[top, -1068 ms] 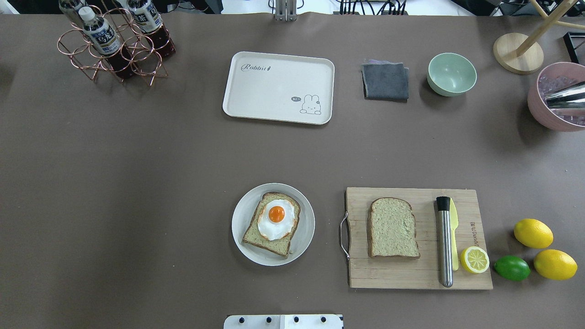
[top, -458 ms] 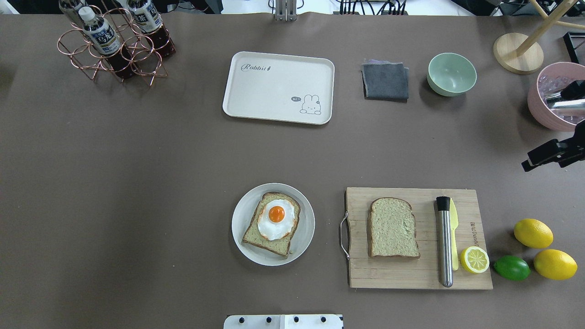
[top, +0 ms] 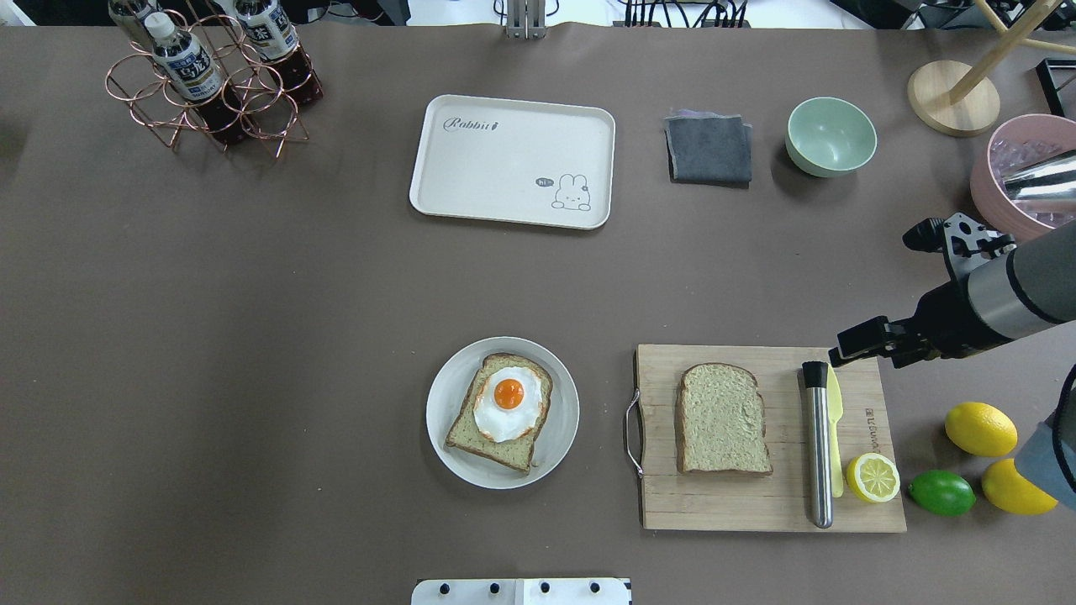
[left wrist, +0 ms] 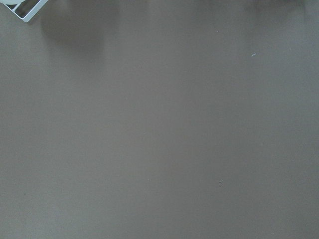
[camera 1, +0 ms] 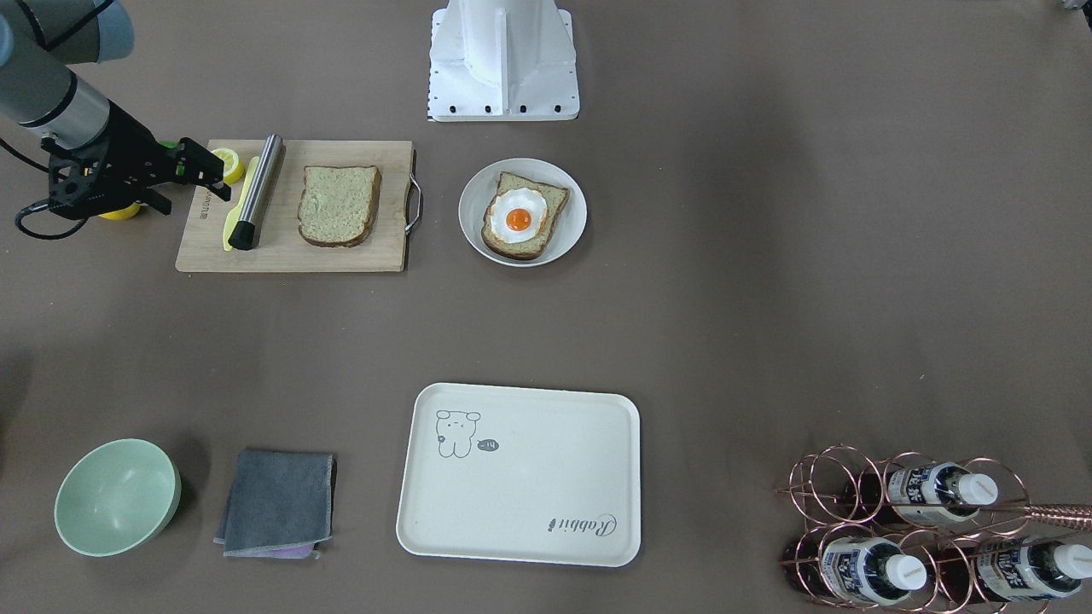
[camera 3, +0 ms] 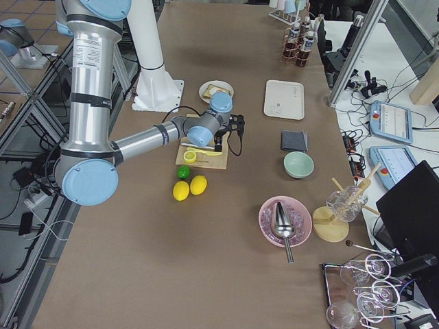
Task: Make sandwich and place on tray
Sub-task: 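Move the right gripper over the bread slice on the cutting board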
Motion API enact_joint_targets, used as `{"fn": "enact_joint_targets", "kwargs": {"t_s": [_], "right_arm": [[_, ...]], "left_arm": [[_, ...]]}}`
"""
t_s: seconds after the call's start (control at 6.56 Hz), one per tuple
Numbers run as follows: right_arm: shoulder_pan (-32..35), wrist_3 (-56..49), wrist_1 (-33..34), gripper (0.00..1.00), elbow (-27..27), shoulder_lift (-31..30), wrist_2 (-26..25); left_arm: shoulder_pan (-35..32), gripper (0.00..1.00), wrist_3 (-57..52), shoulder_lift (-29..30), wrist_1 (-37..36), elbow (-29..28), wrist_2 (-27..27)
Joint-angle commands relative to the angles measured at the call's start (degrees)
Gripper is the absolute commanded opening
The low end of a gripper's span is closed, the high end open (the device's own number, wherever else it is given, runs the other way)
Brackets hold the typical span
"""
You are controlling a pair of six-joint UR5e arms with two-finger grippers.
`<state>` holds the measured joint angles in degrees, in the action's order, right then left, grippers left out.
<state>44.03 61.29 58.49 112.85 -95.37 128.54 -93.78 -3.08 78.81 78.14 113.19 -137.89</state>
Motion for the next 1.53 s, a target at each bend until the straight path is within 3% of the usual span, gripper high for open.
{"fn": "enact_joint_targets", "kwargs": {"t_s": [0.0,0.15,0.76,1.37], "right_arm": [[-10.15,13.71,-2.94,0.99,-0.09,4.02,-11.49],[-13.07,17.86,-2.94,0.96,-0.17,5.53,-13.99],[-15.55,17.90,-3.12,0.90,-2.11,4.94,-14.98],[-16.87,17.99,-3.12,0.66,-2.99,5.55,-15.25]], "left_arm": [[0.09,0.97,-0.08,1.16,0.35,-2.26,-0.01],[0.09,0.97,0.09,1.69,0.18,-2.27,-0.10],[0.18,0.97,4.40,3.10,0.88,-2.45,-0.01],[0.09,0.97,4.22,2.40,0.79,-2.27,-0.01]]}}
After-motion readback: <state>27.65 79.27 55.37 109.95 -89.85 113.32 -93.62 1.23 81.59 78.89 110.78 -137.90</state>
